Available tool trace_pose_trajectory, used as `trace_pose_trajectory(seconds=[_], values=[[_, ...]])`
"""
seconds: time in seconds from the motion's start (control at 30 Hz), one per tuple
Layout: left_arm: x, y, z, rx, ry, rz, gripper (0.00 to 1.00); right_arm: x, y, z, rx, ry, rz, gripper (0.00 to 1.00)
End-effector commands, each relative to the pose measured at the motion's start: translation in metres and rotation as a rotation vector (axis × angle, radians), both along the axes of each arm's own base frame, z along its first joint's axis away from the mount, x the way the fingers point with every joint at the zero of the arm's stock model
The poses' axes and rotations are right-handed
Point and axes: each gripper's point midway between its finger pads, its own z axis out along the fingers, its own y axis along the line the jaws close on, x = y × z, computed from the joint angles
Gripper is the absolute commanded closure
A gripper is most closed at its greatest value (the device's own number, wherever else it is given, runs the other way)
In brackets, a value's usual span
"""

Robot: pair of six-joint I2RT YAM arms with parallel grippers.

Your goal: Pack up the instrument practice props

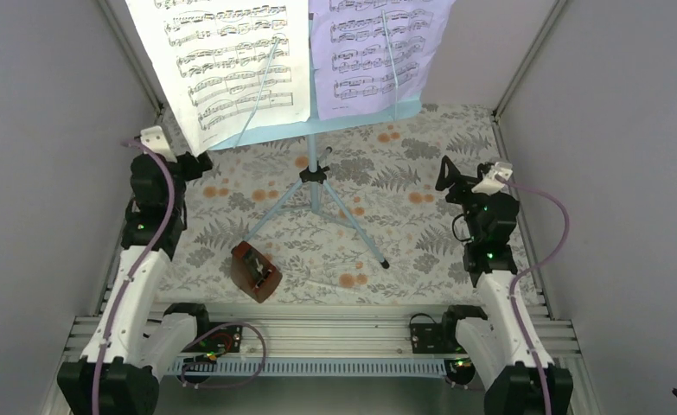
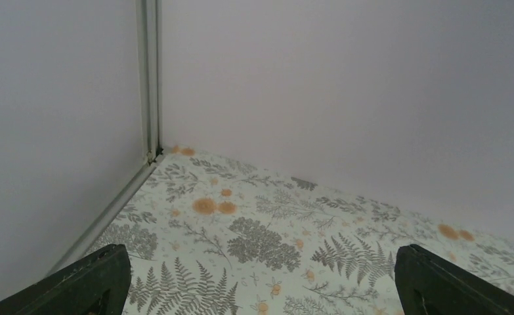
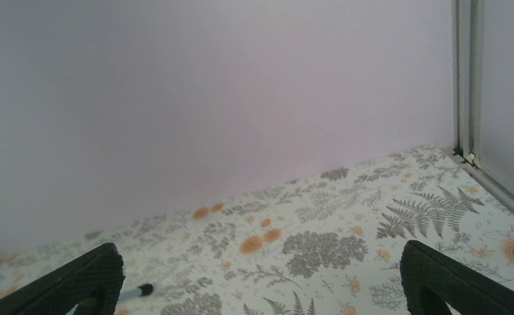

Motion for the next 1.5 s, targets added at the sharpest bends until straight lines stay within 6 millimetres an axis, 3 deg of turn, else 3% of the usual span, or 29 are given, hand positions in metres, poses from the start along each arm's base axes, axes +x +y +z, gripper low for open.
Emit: trace_pose_trajectory(seconds=[0.0,0.1,0.2,0.27,0.43,0.6,0.73,0.8,1.07,1.3,1.47], values=[[-0.023,-0.007,0.027,0.039,0.085,-0.055,0.00,-0.016,0.001,0.002,0.097,0.014,0.003,0.00],[-0.025,-0.023,0.060,0.118,0.037,-0.163,0.00,-0.013,0.018,0.011,0.112,-0.003,0.095,0.01],[-0.024,-0.031,0.073,0.139,0.033,-0.214,0.00,-0.004,0.046,0.012,0.101,0.059,0.221,0.01],[-0.021,-0.031,0.068,0.132,0.041,-0.210,0.00,-0.002,0.069,0.010,0.084,0.094,0.293,0.00],[-0.015,-0.015,0.019,0.094,0.095,-0.125,0.00,-0.011,0.129,0.001,-0.006,0.150,0.463,0.00],[-0.015,-0.009,0.006,0.111,0.081,-0.107,0.00,-0.029,0.192,-0.006,-0.044,0.179,0.645,0.08],[-0.016,-0.005,0.006,0.141,0.076,-0.108,0.00,-0.051,0.232,0.012,-0.020,0.078,0.753,0.09],[-0.019,0.002,0.005,0.156,0.085,-0.068,0.00,-0.060,0.248,0.025,-0.021,0.025,0.789,0.13],[-0.027,0.000,0.012,0.161,0.063,-0.077,0.00,-0.073,0.301,0.066,-0.069,-0.153,0.820,0.29],[-0.033,0.001,0.009,0.162,0.073,-0.069,0.00,-0.057,0.333,0.092,-0.101,-0.264,0.748,0.42],[-0.036,-0.009,0.012,0.143,0.056,-0.121,0.00,-0.040,0.345,0.091,-0.151,-0.271,0.658,0.49]])
